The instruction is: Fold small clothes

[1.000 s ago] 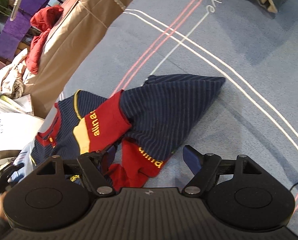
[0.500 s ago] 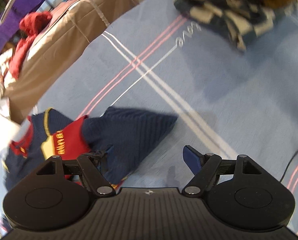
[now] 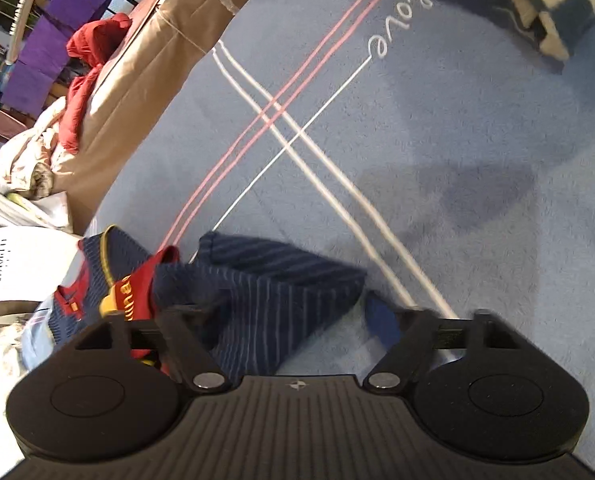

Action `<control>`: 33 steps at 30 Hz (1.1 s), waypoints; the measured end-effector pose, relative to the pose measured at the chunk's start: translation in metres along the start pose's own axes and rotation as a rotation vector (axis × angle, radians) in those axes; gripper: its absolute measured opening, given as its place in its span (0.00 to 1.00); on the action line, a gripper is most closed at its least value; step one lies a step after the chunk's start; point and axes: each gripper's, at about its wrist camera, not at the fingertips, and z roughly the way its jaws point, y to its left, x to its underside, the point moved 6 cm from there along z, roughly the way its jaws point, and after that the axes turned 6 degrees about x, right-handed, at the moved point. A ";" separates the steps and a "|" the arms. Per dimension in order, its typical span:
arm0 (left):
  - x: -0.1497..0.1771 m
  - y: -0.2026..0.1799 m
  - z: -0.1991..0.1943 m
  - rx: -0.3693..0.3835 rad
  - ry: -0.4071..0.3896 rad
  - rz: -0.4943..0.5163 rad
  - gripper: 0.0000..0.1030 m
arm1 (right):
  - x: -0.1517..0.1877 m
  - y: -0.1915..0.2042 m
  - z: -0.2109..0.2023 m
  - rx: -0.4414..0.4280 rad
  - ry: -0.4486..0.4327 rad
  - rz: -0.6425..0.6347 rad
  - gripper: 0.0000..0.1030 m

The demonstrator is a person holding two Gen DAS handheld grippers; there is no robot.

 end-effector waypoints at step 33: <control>0.000 -0.006 -0.021 -0.075 0.009 0.001 0.97 | 0.072 0.031 0.012 -0.121 0.246 -0.018 0.65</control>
